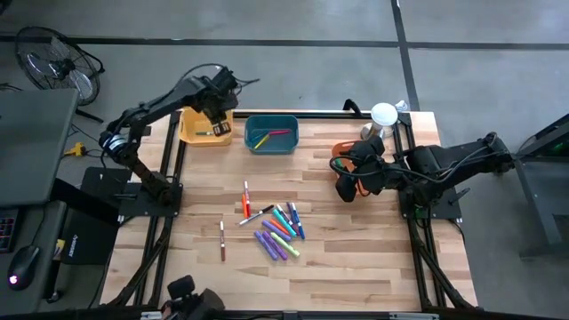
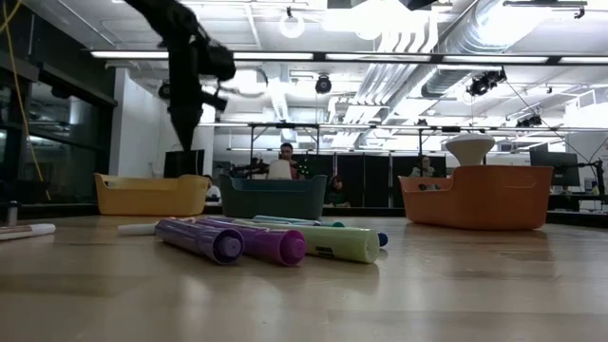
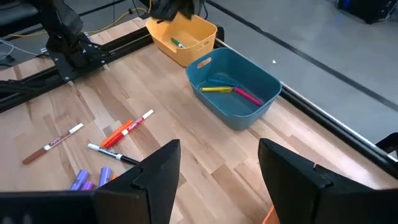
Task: Pick & Place Markers
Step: Put the brown marker pen into the yellow bin
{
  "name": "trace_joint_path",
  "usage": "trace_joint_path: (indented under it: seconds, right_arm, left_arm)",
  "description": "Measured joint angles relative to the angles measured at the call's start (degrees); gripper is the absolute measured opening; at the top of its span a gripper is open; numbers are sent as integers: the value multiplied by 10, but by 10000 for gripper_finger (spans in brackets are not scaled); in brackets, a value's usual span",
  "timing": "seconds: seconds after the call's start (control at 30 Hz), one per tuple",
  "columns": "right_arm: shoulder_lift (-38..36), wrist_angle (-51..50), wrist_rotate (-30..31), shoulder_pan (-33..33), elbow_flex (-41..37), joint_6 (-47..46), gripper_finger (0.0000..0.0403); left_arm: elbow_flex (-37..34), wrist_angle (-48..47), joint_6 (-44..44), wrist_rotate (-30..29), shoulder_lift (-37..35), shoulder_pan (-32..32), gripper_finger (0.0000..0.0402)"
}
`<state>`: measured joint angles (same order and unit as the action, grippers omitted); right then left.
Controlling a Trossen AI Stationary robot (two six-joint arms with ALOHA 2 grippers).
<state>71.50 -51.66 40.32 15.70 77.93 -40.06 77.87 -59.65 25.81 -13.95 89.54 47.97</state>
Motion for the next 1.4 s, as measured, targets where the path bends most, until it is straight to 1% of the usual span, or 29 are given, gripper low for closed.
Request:
trace_joint_path:
  seconds: [0.13,0.27,0.43,0.57,0.67,0.73,0.97,1.13,1.27,1.4]
  right_arm:
    - [0,0,-8,0,0,0,205]
    - [0,0,-11,0,0,-4,206]
    - [0,0,-11,0,0,-11,205]
    - [0,0,-14,0,0,-11,206]
    - [0,0,-16,0,0,-11,204]
    - [0,0,-19,0,0,-11,205]
    - [0,0,-40,0,0,-13,204]
    - [0,0,-41,0,0,-15,206]
    - [0,0,-45,0,0,-15,204]
    - [0,0,-52,0,0,-15,206]
  left_arm:
    - [51,-54,-60,44,-35,0,65]
    - [79,-104,-151,91,-82,0,65]
    - [80,-156,-254,142,-164,-2,65]
    - [80,-184,-350,149,-223,-37,65]
    - [80,-199,-419,145,-258,-78,65]
    - [80,-216,-462,131,-274,-110,65]
    - [80,-263,-596,112,-291,-244,65]
    - [79,-277,-690,54,-286,-356,65]
    - [59,-275,-772,26,-285,-443,65]
    - [11,-273,-865,5,-285,-523,65]
